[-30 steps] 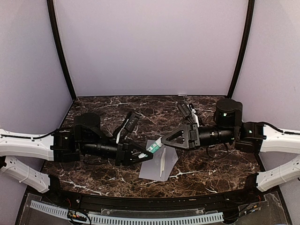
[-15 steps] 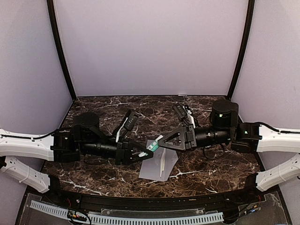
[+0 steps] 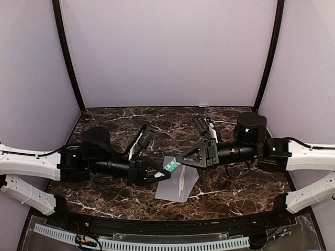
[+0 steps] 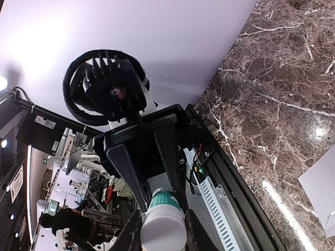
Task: Place the letter into the envelope and seal it
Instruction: Open the solid glue cap from the solid glue.
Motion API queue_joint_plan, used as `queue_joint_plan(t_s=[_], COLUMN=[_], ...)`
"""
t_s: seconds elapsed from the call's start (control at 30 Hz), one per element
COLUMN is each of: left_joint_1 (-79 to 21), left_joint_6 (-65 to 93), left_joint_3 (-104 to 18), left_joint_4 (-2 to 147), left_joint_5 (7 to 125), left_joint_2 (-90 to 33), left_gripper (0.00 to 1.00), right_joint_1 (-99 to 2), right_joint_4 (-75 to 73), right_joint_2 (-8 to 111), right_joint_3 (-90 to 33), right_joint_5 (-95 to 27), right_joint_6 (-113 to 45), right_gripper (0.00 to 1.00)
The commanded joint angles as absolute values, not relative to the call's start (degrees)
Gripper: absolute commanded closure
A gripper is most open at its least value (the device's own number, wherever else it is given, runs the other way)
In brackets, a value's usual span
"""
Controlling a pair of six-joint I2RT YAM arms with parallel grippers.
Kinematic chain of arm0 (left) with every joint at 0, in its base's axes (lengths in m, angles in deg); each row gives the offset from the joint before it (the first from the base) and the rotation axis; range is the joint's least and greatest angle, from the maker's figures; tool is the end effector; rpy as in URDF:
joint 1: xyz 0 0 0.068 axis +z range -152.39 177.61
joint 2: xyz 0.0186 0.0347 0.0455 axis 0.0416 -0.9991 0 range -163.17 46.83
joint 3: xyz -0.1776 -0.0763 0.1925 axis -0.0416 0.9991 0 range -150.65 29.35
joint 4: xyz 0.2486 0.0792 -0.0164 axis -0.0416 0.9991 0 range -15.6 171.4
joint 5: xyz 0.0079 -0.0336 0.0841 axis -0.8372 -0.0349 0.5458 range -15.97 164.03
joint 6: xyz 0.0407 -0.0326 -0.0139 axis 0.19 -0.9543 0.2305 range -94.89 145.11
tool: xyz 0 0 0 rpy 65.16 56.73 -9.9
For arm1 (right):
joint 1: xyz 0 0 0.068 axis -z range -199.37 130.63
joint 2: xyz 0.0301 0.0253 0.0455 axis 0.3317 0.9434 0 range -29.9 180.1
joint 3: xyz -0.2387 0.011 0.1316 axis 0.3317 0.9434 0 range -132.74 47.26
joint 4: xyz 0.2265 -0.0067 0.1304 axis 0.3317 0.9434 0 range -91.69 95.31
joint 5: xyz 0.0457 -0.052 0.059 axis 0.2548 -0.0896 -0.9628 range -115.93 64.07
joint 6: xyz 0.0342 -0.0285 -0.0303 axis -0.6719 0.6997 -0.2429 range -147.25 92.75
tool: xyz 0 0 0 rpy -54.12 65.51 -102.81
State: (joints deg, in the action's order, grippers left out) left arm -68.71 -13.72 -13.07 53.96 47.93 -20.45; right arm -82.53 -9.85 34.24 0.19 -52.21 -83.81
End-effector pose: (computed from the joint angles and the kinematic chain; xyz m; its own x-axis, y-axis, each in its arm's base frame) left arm 0.0945 -0.2547 0.3001 -0.6502 0.0808 -0.7554 0.7585 0.0121 -0.6516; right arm 0.1040 0.2403 0.3202 -0.8709 -0.0640 -0.4872 -0.4914 0.1234 0.8622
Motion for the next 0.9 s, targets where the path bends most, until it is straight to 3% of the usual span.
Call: queue_joint_plan(t_s=[0.0, 0.03, 0.13, 0.27, 0.33, 0.47, 0.7, 0.87], left_joint_1=[-68.83, -68.83, -68.83, -68.83, -68.83, -68.83, -68.83, -68.83], left_joint_6=[-13.74, -13.74, -13.69, -13.32, -13.24, -13.19, -13.58, -13.91], left_joint_3=[-12.21, -12.33, -12.71, -14.17, -14.94, -15.99, -15.84, -15.59], left_joint_4=[51.82, 51.91, 52.41, 52.95, 53.34, 53.58, 53.52, 54.75], left_joint_5=[46.2, 45.98, 46.31, 46.82, 47.01, 47.07, 46.72, 46.29], left_joint_2=[-18.94, -18.98, -19.1, -19.81, -20.44, -21.59, -22.34, -22.75], left_gripper=[1.0, 1.0, 0.81, 0.6, 0.55, 0.55, 0.68, 0.56], right_joint_1=[-83.35, -83.36, -83.52, -83.7, -83.84, -84.44, -84.79, -84.79], right_joint_4=[-13.54, -13.48, -13.34, -12.46, -12.2, -10.91, -9.89, -9.27], right_joint_2=[34.6, 34.65, 34.87, 35.29, 35.55, 36.4, 37.21, 37.18], right_joint_3=[0.33, 0.28, 0.33, 0.08, -0.08, -1.15, -1.99, -2.77], right_joint_5=[-52.03, -52.03, -52.24, -52.6, -53.15, -54.04, -53.31, -51.99], right_joint_6=[-83.94, -83.81, -83.6, -83.12, -82.94, -82.05, -81.5, -81.23], right_gripper=[0.82, 0.85, 0.91, 0.92, 0.92, 0.92, 0.93, 0.93])
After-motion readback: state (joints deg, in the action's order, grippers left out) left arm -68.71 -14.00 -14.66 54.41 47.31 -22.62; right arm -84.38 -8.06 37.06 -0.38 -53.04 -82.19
